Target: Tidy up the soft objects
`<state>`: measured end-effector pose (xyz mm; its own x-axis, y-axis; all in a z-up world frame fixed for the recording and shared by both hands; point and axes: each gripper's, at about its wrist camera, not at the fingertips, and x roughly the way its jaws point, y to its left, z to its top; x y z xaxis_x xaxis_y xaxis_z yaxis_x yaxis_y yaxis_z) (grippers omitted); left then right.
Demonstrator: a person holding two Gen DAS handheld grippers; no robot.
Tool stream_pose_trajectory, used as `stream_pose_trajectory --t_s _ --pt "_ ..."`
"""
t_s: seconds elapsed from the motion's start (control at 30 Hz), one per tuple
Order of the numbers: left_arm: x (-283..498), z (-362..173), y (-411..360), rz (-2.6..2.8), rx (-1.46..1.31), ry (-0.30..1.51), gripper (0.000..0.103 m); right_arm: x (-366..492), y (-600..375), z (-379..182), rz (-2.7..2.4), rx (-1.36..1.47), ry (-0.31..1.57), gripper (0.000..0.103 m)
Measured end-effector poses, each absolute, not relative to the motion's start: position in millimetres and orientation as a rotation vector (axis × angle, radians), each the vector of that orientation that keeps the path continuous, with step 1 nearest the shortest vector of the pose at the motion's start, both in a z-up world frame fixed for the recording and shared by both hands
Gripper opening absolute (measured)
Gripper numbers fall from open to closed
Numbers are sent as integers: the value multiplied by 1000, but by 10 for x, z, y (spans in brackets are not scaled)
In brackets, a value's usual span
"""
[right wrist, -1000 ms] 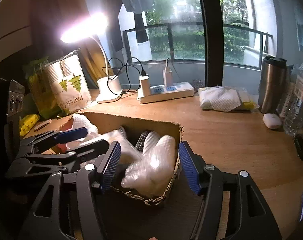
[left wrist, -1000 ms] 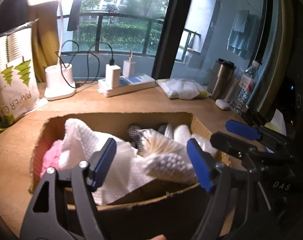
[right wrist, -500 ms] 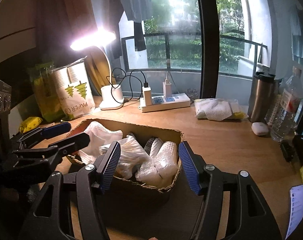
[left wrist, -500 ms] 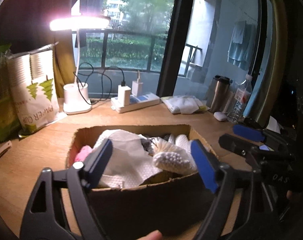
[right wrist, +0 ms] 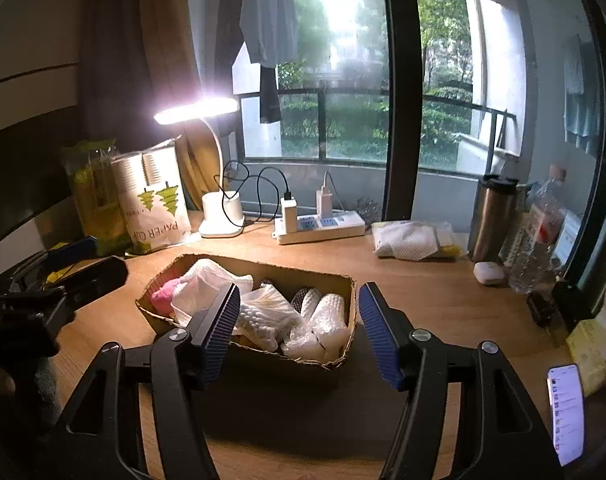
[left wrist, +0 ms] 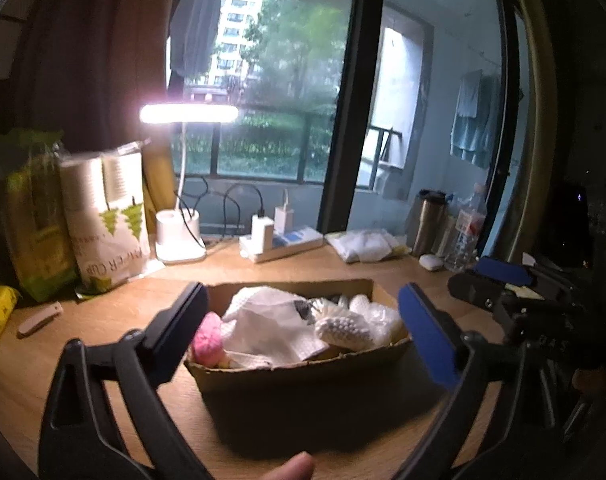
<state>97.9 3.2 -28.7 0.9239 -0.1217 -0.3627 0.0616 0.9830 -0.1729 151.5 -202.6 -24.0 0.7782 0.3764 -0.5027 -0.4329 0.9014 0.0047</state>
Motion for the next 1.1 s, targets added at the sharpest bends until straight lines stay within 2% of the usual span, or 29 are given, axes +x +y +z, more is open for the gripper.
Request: stream_pose_trajectory --t_s 0.6,1.1 --pt "519 378 77 -20 -101 217 102 1171 -2162 402 354 -85 370 74" --pt "491 449 54 3 -75 185 102 1140 -2161 487 350 -95 348 75"
